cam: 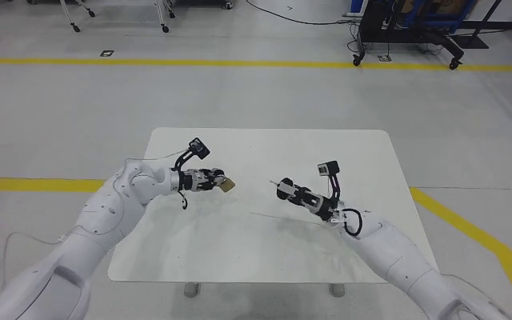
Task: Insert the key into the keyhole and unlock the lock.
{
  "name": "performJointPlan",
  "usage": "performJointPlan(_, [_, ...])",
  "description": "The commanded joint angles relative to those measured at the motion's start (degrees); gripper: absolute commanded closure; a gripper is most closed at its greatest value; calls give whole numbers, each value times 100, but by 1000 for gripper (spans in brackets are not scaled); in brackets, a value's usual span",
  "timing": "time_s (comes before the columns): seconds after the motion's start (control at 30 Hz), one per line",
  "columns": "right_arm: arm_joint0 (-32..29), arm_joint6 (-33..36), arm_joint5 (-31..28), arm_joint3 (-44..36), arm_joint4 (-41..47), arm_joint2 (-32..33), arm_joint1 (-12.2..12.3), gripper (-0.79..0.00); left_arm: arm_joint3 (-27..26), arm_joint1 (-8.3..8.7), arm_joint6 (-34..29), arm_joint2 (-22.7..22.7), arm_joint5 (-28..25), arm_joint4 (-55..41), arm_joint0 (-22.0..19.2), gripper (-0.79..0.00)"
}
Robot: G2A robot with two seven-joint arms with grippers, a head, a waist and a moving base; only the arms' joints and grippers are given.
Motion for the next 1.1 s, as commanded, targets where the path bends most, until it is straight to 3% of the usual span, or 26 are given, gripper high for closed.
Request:
performJointPlan(0.0, [99, 120, -35, 161, 186, -50, -66, 0, 81, -119, -288, 105, 44, -317, -132, 0])
performJointPlan(0.27, [117, 138, -35, 189, 210, -57, -77, 0, 75, -139, -361, 133, 51, -302, -168, 0])
performJointPlan(0.33, [117, 138, -35, 189, 210, -57, -77, 0, 0, -143, -254, 90, 36, -603, 43, 0])
performJointPlan(0.47, [13, -125, 211, -135, 544, -3, -124, 0, 172, -187, -443, -160, -1157, -3560, 660, 0])
performJointPlan(0.53, [63, -136, 336, -144, 487, 45, -141, 0, 157, -242, -1181, -125, -1157, -5024, 802, 0])
performJointPlan(0.63, [116, -218, 402, -250, 405, 101, -183, 0, 201, -373, -2225, -68, -648, -6793, 830, 0])
performJointPlan(0.73, [138, -336, 429, -352, 261, 193, -206, 0, 315, -508, -2841, -90, -32, -7675, 762, 0])
performJointPlan(0.93, [74, -532, 589, -511, -42, 334, -239, 0, 736, -840, -3755, -199, 882, -8469, 606, 0])
performJointPlan(1.07, [66, -592, 648, -527, -106, 348, -253, 0, 1007, -996, -4012, -188, 1138, -8223, 401, 0])
